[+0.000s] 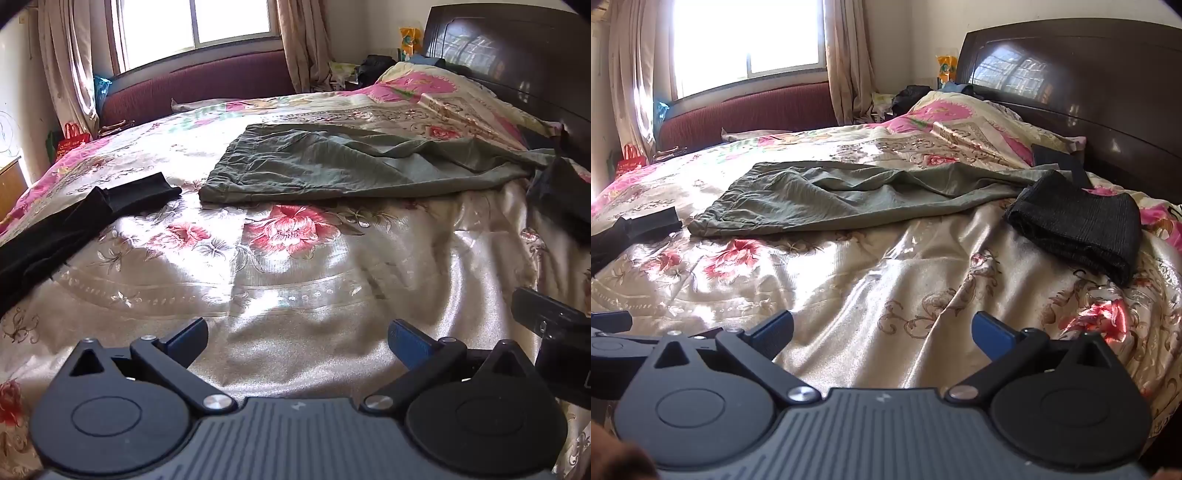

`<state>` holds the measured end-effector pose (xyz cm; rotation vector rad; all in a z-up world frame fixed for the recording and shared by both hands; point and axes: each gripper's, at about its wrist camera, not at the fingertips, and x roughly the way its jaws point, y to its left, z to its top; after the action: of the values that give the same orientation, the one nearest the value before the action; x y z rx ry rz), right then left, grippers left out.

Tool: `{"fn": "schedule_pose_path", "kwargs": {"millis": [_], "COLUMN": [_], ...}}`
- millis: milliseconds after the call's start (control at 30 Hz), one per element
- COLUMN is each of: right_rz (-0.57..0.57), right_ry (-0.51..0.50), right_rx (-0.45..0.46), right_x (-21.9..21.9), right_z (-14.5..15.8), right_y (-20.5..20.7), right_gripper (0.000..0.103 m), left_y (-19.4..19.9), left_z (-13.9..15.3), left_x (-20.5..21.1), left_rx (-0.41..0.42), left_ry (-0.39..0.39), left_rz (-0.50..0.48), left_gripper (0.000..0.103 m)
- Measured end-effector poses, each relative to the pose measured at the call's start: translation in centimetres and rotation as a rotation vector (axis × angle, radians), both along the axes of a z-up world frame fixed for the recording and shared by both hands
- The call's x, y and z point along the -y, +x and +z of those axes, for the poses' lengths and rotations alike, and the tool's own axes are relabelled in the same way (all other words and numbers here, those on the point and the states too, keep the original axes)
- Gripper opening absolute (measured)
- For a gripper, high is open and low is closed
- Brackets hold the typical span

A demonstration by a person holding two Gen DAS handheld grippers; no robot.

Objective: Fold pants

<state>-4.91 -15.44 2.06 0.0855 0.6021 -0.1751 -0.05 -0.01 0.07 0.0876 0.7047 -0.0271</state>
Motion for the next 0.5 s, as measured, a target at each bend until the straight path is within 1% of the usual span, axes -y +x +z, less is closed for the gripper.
{"fn": "schedule_pose_path", "kwargs": {"millis": [133, 500], "right_rz": [0.000, 0.000], "right_ry": [-0.004, 0.002], "right_rx": [0.002, -0.007], "right_x": [0.00, -0.08], "right_z": [-0.12, -0.43], "right_y": [0.03, -0.30], "right_gripper": [0.102, 0.102], "left_y": [-0.06, 0.06], "left_z": [-0.27, -0.61], "left_x": [-0.29, 0.02], "left_rx": [-0.008, -0.017], "left_ry": [-0.010, 0.003], "left_rz": [0.003, 0.009], "left_gripper": [0.103, 0.103]}}
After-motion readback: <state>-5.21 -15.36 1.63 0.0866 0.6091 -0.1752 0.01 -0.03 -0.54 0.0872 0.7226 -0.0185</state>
